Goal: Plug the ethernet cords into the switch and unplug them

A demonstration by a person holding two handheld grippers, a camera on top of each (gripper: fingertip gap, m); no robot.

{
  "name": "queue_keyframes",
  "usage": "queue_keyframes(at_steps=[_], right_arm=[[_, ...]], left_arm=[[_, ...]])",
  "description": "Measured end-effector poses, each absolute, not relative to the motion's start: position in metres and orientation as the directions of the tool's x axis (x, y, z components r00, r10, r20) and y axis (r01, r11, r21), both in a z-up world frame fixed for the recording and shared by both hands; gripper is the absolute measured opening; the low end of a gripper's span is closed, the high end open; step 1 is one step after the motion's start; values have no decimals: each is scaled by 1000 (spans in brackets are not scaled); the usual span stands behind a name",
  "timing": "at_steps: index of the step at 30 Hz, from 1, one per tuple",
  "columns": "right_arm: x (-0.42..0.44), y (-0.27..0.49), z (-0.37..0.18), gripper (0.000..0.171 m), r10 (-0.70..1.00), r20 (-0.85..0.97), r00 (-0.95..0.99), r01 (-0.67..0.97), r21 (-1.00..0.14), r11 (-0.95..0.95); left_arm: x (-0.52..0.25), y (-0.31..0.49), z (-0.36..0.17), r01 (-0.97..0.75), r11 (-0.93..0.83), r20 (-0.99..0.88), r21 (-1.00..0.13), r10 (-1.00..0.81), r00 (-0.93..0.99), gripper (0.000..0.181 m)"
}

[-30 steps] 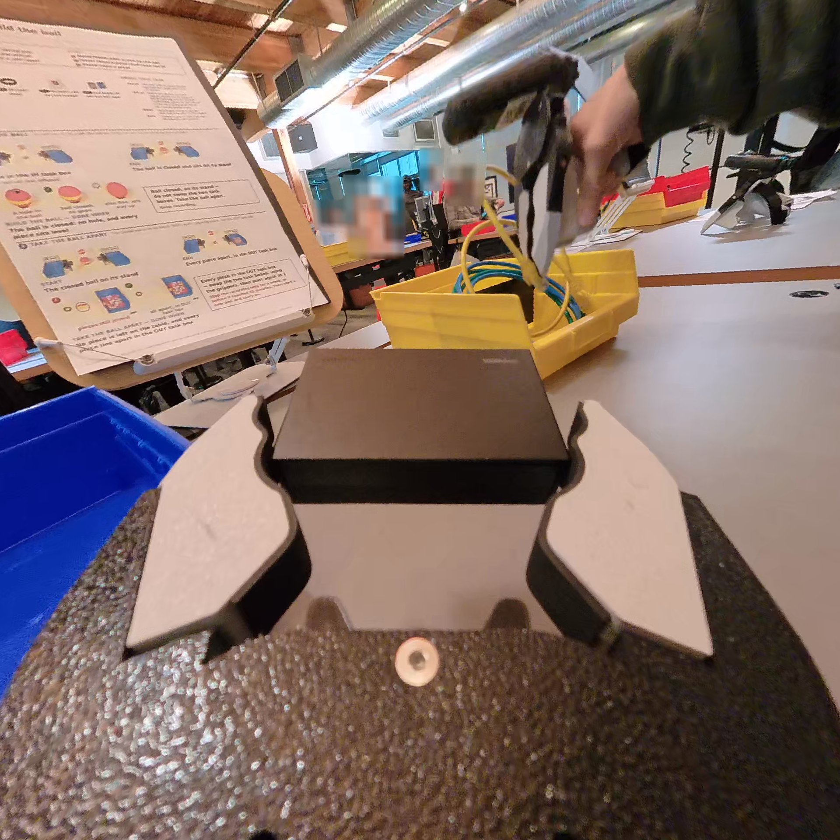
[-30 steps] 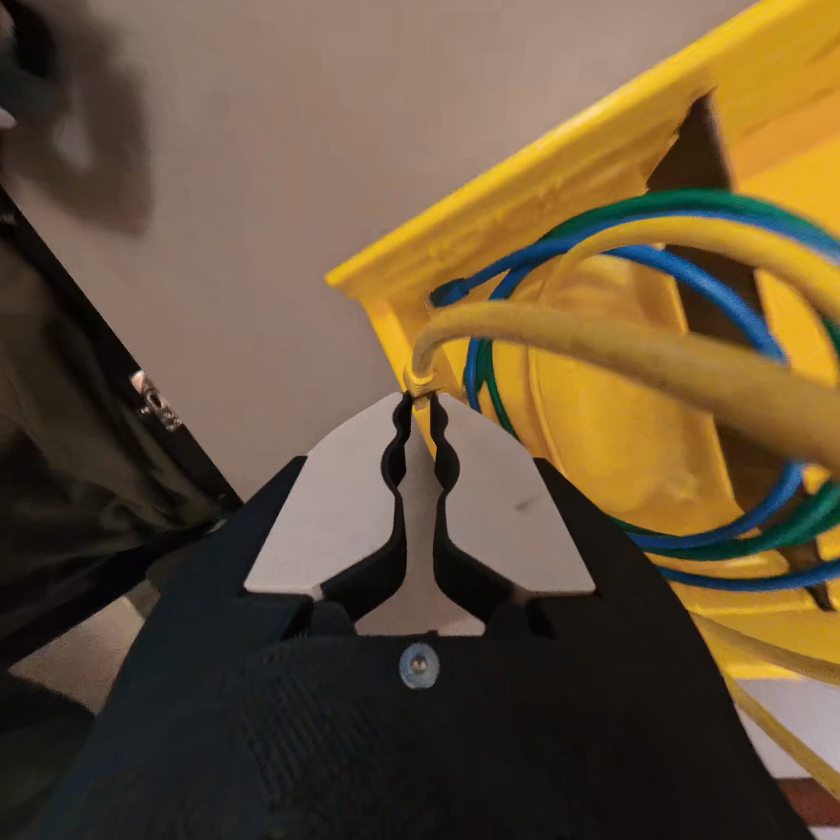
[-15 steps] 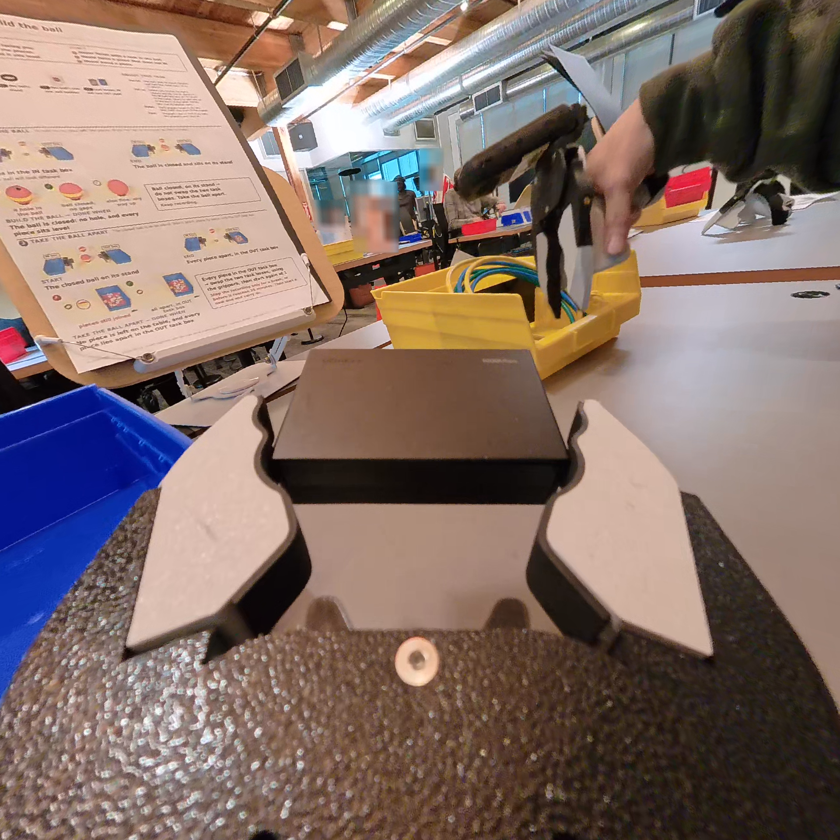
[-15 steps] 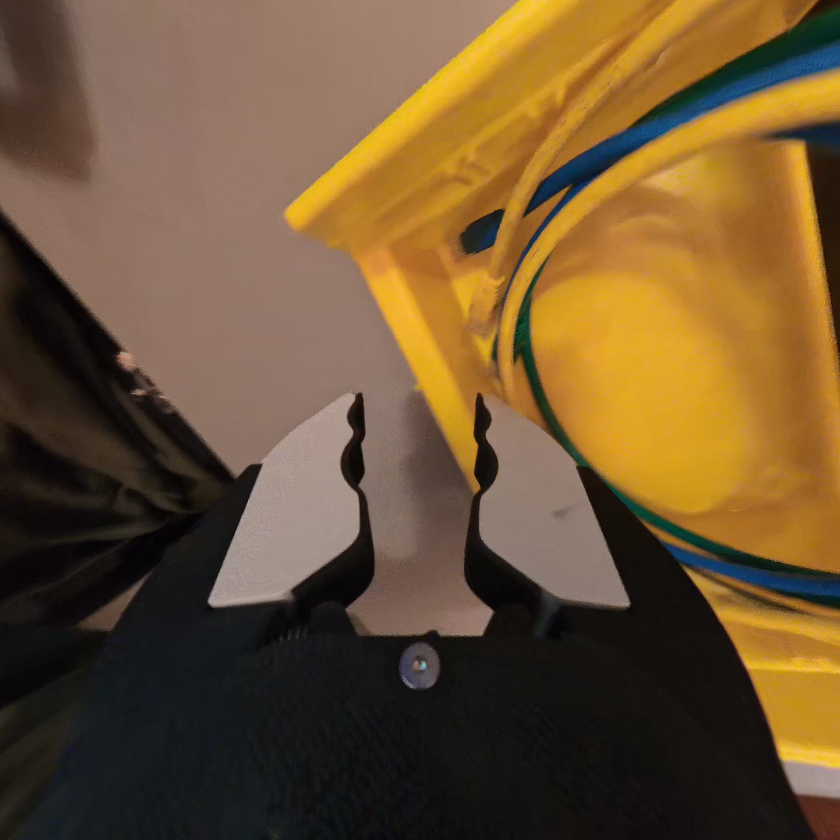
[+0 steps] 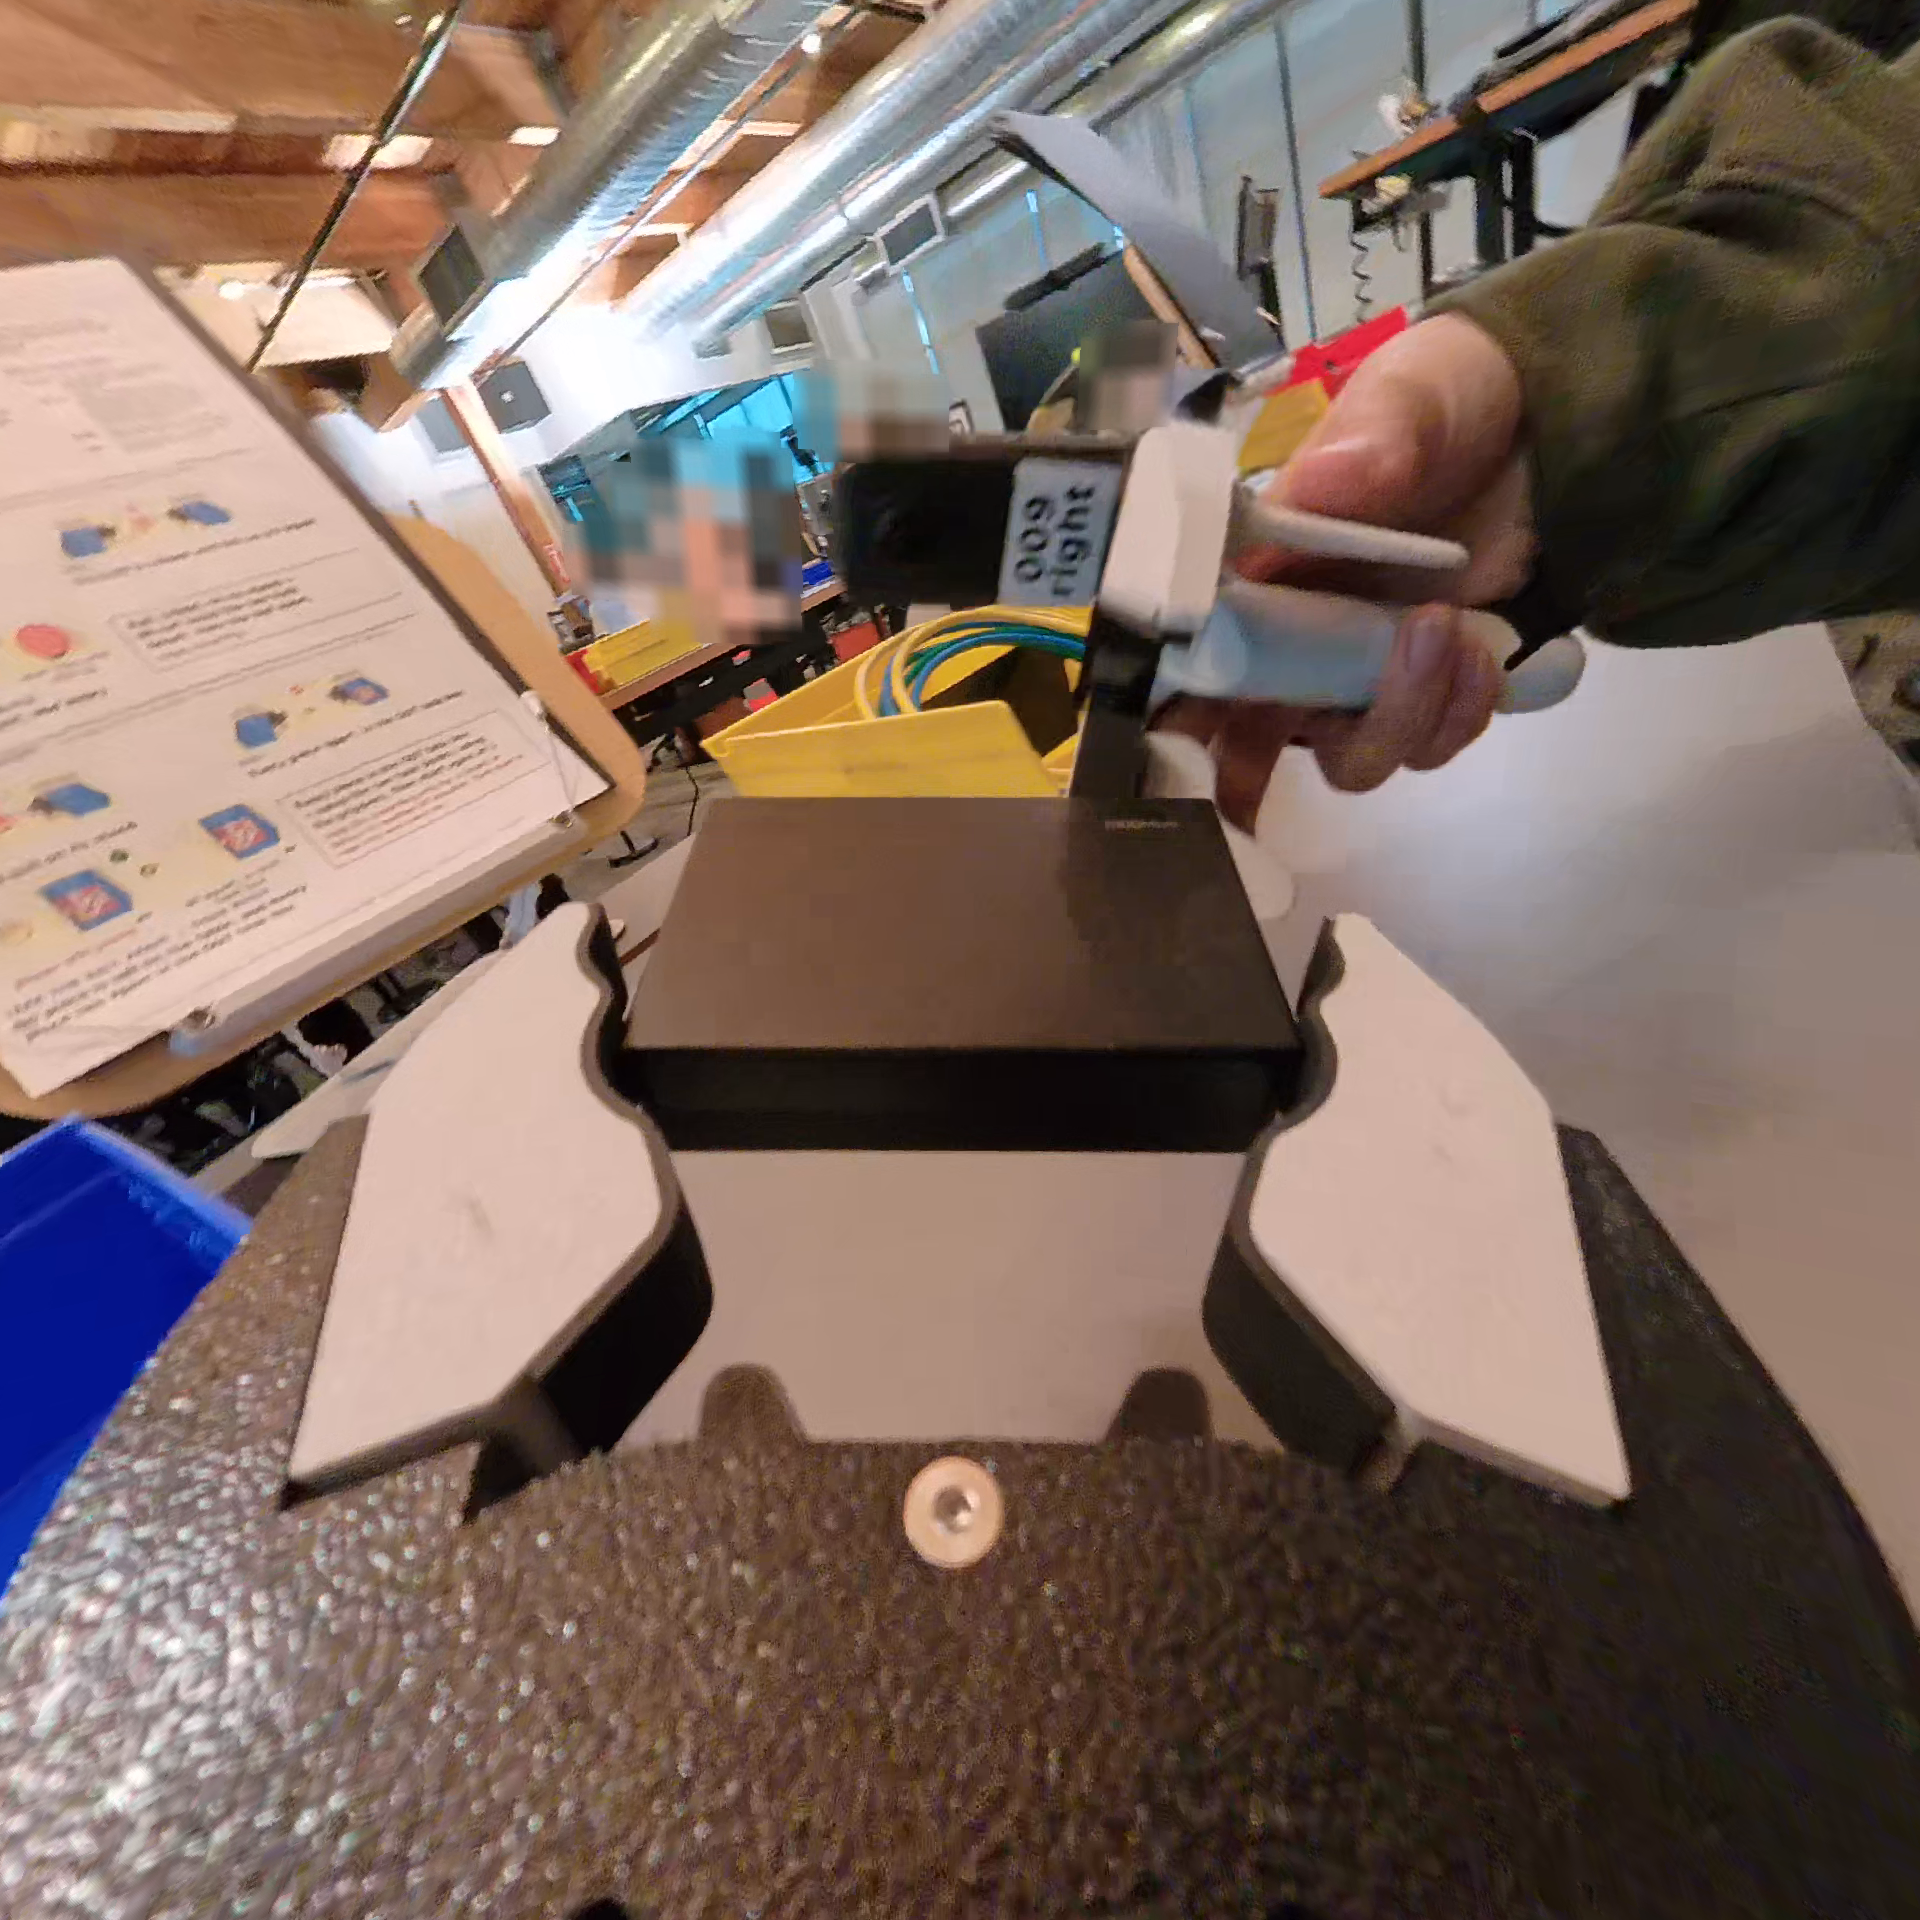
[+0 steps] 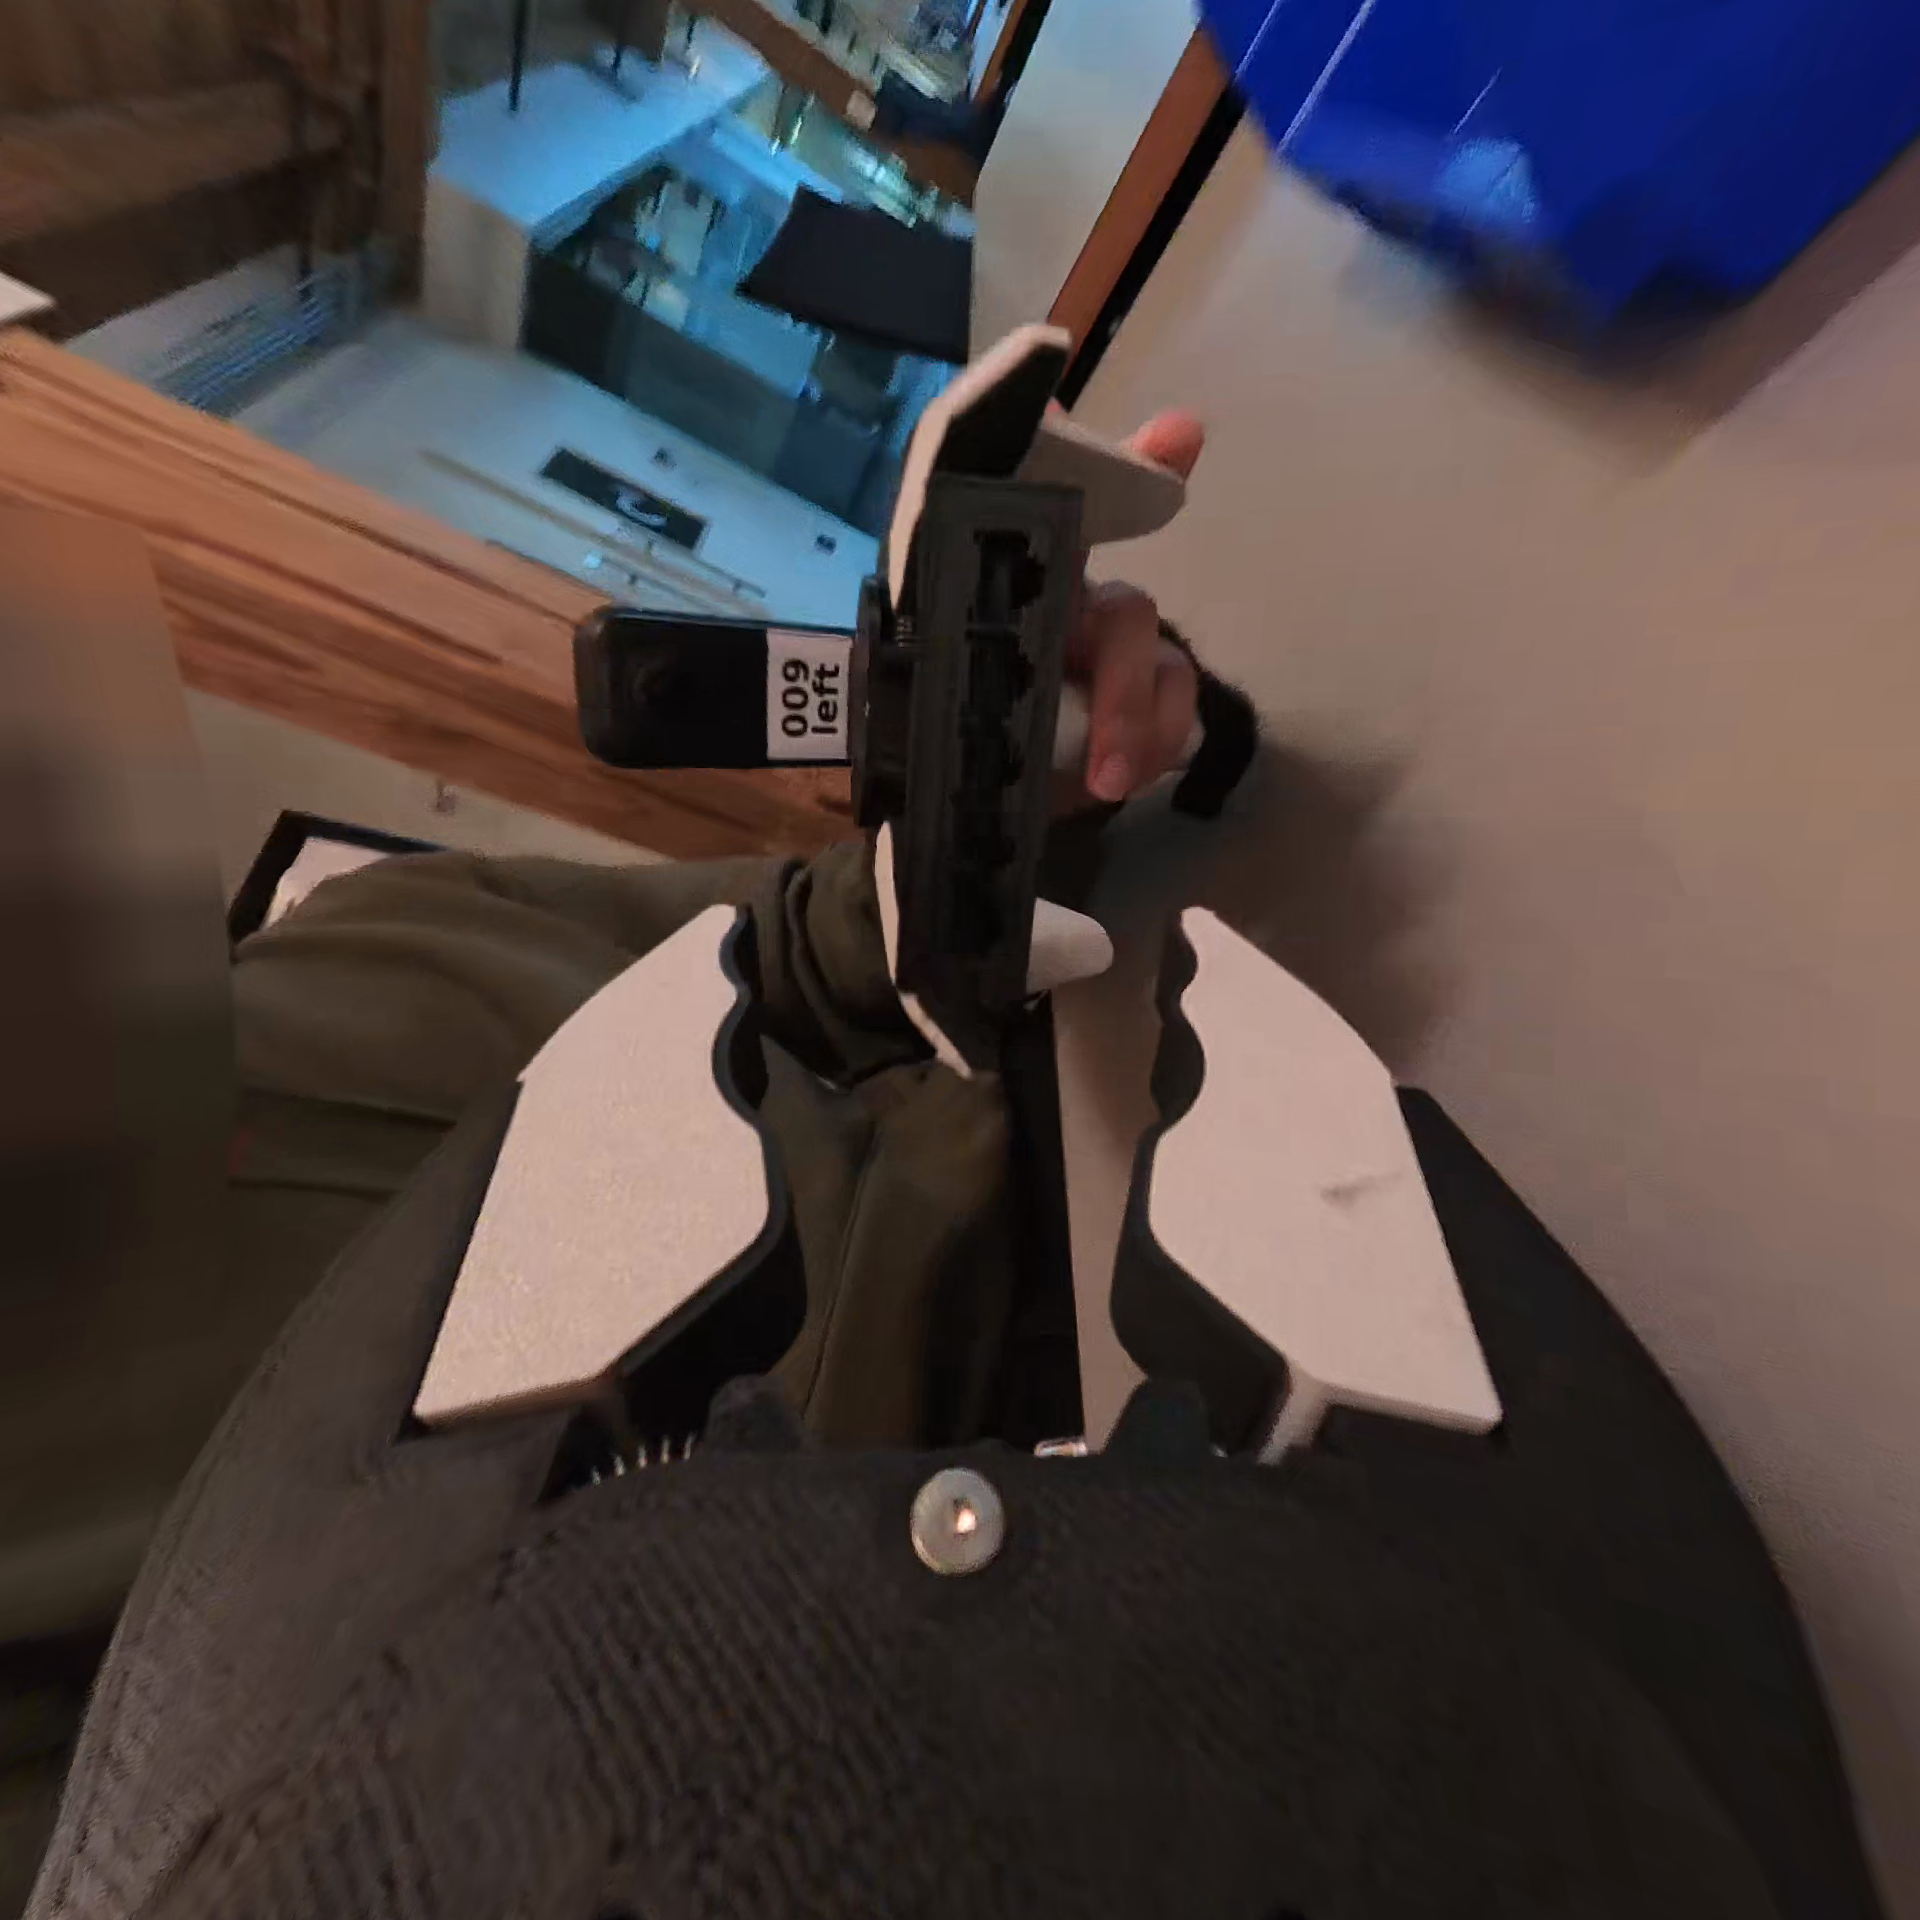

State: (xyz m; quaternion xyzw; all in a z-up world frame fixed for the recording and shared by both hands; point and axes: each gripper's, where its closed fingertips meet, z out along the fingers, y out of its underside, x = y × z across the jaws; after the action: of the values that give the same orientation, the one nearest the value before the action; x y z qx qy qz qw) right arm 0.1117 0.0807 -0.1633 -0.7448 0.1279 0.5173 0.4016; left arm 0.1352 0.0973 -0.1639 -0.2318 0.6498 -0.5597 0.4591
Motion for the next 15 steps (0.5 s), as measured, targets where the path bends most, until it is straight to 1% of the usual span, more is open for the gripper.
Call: queue_keyframes(at_steps=[2,3,4,5,7,9,11,14,15], right_arm=[[100,88,-162,75,266,-873,408,-598,-476,-644],[96,90,-162,72,278,-873,402,-591,-479,-649],[93,90,-166,55,270,-869,415,-570,-479,-667],[92,90,-176,28,253,-851,461,-533,-493,-687],[93,90,-178,28,275,-824,496,-522,-536,-663],[97,89,-179,28,249,-818,518,-533,-537,-654],[102,86,-178,28,245,-789,564,-510,-565,-648],[136,79,-161,28,192,-732,654,-514,-616,-597],[157,74,-150,27,166,-706,688,-523,-642,-561]], left_arm=[[132,89,-165,225,326,-396,-918,-780,-485,121],[132,86,-167,228,367,-432,-902,-762,-483,121],[132,83,-169,230,407,-467,-884,-744,-478,121],[131,79,-170,237,435,-494,-869,-728,-476,121],[132,78,-173,233,462,-515,-856,-723,-459,121],[135,78,-175,223,448,-500,-866,-745,-443,121],[138,78,-175,224,433,-487,-873,-772,-408,121],[134,78,-168,265,396,-473,-879,-791,-389,103],[133,79,-168,261,370,-449,-891,-799,-401,100]])
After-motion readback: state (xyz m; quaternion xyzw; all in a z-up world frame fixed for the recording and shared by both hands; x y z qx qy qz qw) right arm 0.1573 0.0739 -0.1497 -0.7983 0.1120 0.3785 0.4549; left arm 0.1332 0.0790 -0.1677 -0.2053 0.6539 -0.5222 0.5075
